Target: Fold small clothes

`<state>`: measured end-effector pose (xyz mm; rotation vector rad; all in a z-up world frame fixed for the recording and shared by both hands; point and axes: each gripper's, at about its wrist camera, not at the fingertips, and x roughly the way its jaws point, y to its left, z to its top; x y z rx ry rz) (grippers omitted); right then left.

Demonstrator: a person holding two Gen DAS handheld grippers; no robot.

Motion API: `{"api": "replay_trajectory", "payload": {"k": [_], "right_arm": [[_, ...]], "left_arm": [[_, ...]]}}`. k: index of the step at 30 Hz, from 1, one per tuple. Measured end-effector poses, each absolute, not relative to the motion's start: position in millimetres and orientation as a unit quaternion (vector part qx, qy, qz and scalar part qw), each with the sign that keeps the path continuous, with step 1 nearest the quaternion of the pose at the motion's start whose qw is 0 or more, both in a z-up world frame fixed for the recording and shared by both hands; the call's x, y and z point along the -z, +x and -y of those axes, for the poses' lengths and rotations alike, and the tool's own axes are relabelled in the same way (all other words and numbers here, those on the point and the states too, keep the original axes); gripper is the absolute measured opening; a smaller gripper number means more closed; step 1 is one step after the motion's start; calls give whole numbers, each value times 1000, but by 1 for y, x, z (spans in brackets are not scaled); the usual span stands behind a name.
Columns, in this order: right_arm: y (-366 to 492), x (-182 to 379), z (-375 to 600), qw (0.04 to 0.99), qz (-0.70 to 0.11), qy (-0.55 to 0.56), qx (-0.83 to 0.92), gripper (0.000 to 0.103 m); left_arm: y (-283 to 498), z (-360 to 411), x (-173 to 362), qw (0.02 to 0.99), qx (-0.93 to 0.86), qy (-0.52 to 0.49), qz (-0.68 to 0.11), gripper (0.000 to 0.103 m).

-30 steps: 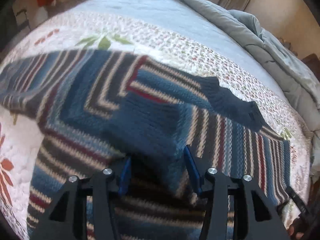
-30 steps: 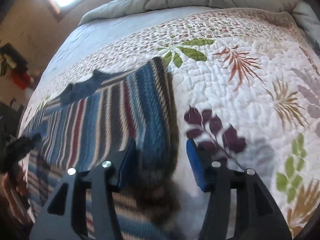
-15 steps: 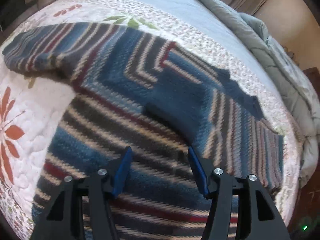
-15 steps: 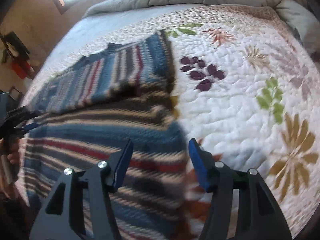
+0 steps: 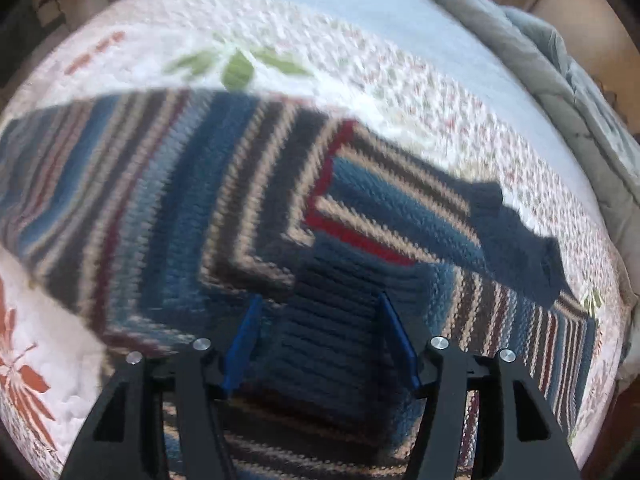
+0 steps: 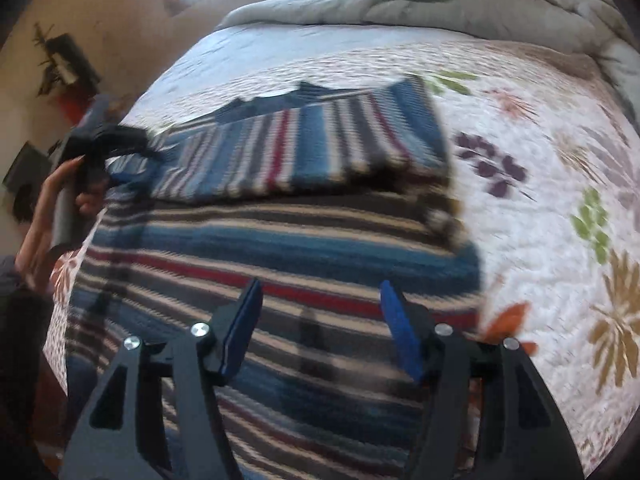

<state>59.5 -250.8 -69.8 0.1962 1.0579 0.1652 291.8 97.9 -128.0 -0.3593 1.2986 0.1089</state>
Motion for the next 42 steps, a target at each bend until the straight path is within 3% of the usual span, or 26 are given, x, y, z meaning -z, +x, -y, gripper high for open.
{"api": "replay_trajectory", "payload": {"k": [2, 6, 9, 15, 19, 22, 23, 24, 28, 31, 35, 38, 42], "right_arm": [[62, 73, 240, 853, -507, 83, -88, 61], [64, 86, 232, 843, -524, 77, -97, 62], [65, 94, 231, 838, -533, 77, -91, 63], [64, 103, 231, 837, -533, 75, -97, 67], [62, 105, 231, 837, -532, 76, -100, 68], [63, 105, 233, 837, -532, 80, -101, 68], [63, 104, 233, 836, -532, 83, -102, 68], [63, 104, 233, 836, -533, 84, -101, 68], [60, 98, 233, 837, -532, 88, -100, 68], [57, 93, 230, 838, -529, 90, -101, 68], [56, 90, 219, 833, -540, 76, -90, 68], [64, 90, 206, 821, -566, 55, -57, 68], [76, 82, 188, 812, -575, 75, -71, 68]], "left_arm": [[293, -96, 127, 785, -46, -166, -595, 59], [286, -91, 117, 800, -46, -157, -578, 32], [285, -96, 110, 804, -25, -181, -566, 23], [292, -106, 89, 858, -50, -161, -486, 16], [303, -114, 130, 827, -66, -158, -536, 15], [296, -111, 123, 837, -59, -141, -526, 26], [294, -111, 120, 835, -55, -144, -528, 47], [288, -111, 113, 836, -46, -153, -525, 59], [265, -117, 87, 842, -29, -147, -517, 70], [246, -139, 79, 833, -40, -152, -531, 70], [222, -176, 78, 820, -66, -142, -550, 72], [199, -204, 82, 811, -91, -126, -564, 82], [176, -236, 86, 800, -90, -136, -578, 87]]}}
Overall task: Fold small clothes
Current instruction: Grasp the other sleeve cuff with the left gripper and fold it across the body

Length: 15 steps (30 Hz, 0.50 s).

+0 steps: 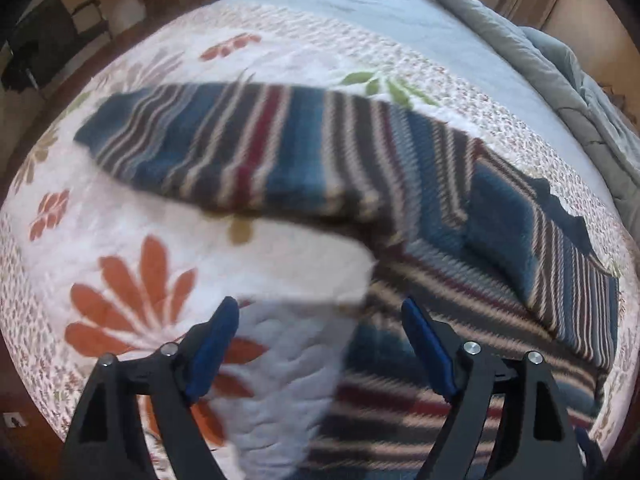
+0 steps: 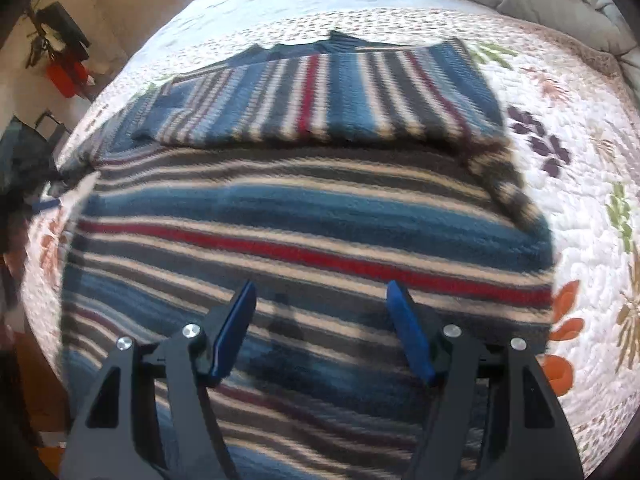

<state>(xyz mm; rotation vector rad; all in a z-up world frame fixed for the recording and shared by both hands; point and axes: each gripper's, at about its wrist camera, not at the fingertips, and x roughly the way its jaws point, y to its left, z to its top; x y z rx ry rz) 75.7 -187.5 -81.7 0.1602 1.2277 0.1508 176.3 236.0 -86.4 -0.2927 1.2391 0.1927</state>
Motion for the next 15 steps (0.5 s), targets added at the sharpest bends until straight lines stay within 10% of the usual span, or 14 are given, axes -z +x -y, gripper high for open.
{"api": "replay_trajectory", "payload": {"k": [15], "right_arm": [[117, 79, 22, 786, -598, 11, -158, 73]], "left_arm": [[200, -358, 97, 778, -112, -244, -568, 89]]}}
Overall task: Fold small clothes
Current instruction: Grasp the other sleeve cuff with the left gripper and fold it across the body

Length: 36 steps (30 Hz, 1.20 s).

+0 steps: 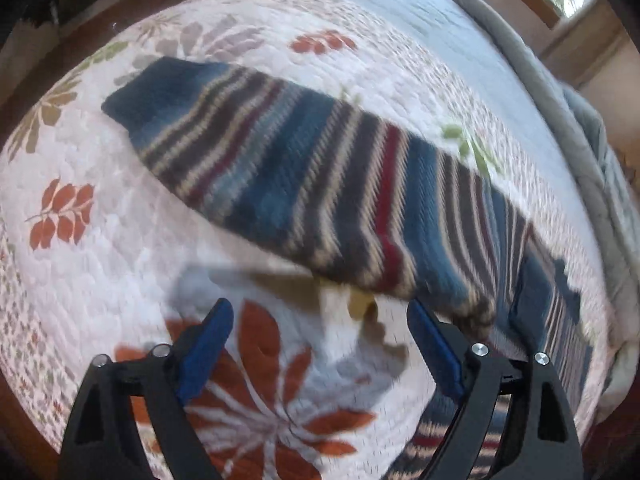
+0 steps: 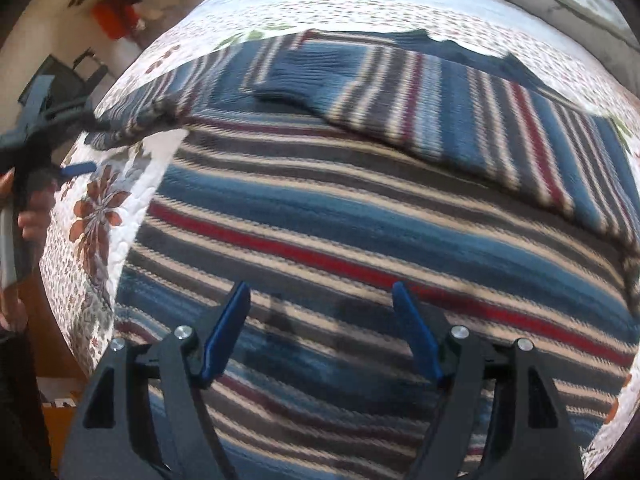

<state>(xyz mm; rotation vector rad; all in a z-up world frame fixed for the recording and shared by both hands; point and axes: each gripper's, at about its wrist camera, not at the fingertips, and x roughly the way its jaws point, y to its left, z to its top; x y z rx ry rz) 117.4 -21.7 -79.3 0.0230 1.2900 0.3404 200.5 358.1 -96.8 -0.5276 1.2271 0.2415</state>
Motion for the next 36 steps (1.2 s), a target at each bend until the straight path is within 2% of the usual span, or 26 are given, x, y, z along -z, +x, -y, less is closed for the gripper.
{"api": "replay_trajectory", "payload": {"k": [5, 9, 13, 18, 19, 20, 21, 22, 23, 26, 32, 36], "right_arm": [[130, 88, 9, 786, -601, -5, -146, 73], [146, 103, 1, 778, -613, -16, -135, 74], [150, 113, -5, 776, -616, -23, -135, 82], [146, 114, -8, 784, -604, -36, -139, 84], [147, 113, -6, 785, -602, -29, -141, 84], [146, 114, -4, 786, -601, -24, -142, 83], [146, 113, -1, 785, -602, -13, -145, 82], [146, 112, 0, 785, -602, -10, -146, 80], [145, 111, 2, 784, -602, -9, -149, 80], [142, 108, 8, 785, -600, -7, -155, 79], [129, 98, 30, 789, -594, 0, -155, 79], [126, 91, 51, 796, -588, 8, -143, 79]], "left_arm": [[213, -402, 97, 780, -164, -250, -550, 89], [229, -433, 115, 759, -181, -268, -566, 88], [241, -446, 128, 751, -168, -293, -567, 88], [252, -454, 128, 758, -157, -304, -556, 86], [253, -455, 129, 759, -158, -303, -555, 81], [254, -455, 129, 759, -159, -298, -556, 68], [256, -455, 128, 762, -163, -289, -555, 50], [257, -457, 127, 764, -161, -295, -550, 36], [256, -460, 127, 763, -160, -307, -545, 13], [252, -463, 122, 761, -166, -349, -520, 11], [252, -389, 59, 849, -112, -253, -451, 10], [250, -303, 15, 888, -16, -190, -418, 10]]}}
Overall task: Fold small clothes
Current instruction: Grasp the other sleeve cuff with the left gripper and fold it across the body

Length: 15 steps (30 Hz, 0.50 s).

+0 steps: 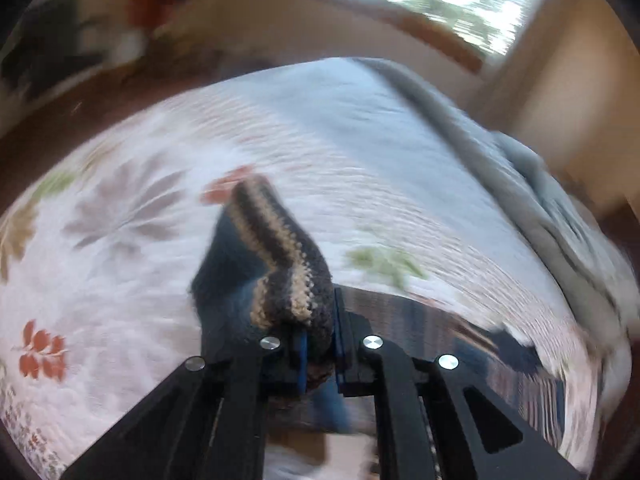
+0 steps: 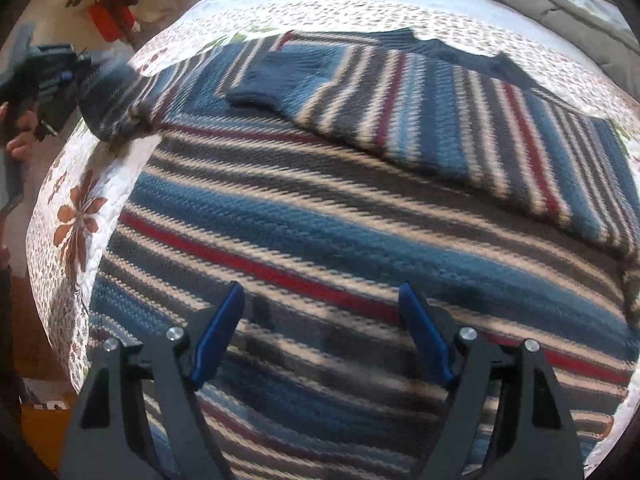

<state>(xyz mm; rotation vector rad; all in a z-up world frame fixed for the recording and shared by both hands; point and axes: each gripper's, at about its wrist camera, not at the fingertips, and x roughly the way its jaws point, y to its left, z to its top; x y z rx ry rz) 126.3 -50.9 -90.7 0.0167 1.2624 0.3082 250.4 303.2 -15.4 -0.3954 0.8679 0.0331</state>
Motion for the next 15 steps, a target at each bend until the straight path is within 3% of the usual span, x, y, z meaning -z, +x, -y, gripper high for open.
{"api": "replay_trajectory", "payload": {"k": [6, 11, 15], "right_arm": [[127, 85, 98, 806, -581, 32, -110, 79], [126, 87, 118, 808, -580, 40, -96, 79], [124, 88, 128, 806, -583, 35, -94, 79]], "left_arm": [[239, -168, 1, 891, 115, -102, -427, 10], [243, -107, 23, 862, 174, -108, -464, 12], [238, -80, 38, 826, 222, -124, -503, 36]]}}
